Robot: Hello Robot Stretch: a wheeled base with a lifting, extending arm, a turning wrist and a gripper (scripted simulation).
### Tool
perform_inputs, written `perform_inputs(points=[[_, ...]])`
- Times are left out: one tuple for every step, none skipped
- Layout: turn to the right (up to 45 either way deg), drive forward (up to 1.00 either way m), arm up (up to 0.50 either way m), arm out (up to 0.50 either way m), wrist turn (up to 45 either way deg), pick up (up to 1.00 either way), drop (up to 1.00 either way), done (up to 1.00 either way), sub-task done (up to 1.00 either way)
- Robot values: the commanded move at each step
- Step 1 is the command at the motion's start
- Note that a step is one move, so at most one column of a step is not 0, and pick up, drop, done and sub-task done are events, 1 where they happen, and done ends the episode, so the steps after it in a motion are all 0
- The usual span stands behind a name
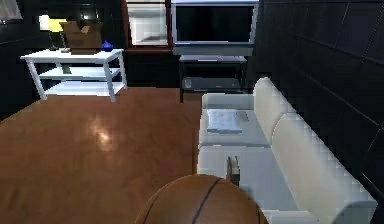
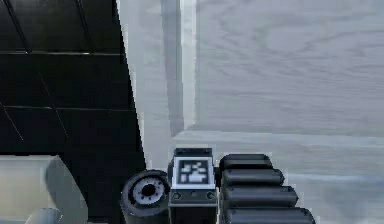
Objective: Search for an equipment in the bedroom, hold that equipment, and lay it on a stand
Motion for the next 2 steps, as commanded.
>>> perform_inputs(points=[[0.0,0.2,0.0,0.0,0.0,0.0,0.0,0.0,0.0],[-27.0,0.0,0.0,0.0,0.0,0.0,0.0,0.0,0.0]])
